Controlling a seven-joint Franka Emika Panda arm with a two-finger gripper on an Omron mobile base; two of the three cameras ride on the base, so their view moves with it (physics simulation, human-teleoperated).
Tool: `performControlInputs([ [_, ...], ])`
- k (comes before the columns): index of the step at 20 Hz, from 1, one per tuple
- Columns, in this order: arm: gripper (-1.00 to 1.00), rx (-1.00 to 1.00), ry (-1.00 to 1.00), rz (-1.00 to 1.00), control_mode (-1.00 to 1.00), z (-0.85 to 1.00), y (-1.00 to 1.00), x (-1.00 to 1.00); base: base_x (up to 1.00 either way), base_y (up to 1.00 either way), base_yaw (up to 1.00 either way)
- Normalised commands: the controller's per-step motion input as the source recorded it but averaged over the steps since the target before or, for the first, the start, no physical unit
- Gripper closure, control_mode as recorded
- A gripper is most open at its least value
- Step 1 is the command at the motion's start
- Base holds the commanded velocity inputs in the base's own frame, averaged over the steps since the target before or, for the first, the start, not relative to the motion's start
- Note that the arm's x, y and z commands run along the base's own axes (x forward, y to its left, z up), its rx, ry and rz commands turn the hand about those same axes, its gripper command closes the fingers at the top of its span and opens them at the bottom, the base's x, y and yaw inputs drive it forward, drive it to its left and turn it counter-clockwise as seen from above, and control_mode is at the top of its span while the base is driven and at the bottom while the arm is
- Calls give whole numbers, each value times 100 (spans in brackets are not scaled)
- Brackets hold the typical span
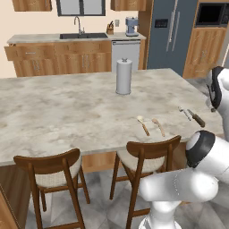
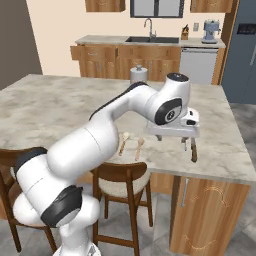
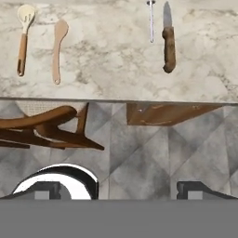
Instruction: Pick up the metallic utensils from the counter and place them in the open drawer. Make sure not to pick up any wooden utensils.
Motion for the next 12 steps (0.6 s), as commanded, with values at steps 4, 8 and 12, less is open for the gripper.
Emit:
performControlInputs([
  [4,-100,-9,15,1,-100,-30,-62,2,0,0,0],
  [8,-100,-9,6,12,-100,-33,-1,41,0,0,0],
  [12,-100,0,0,20,-100,-9,0,45,0,0,0],
])
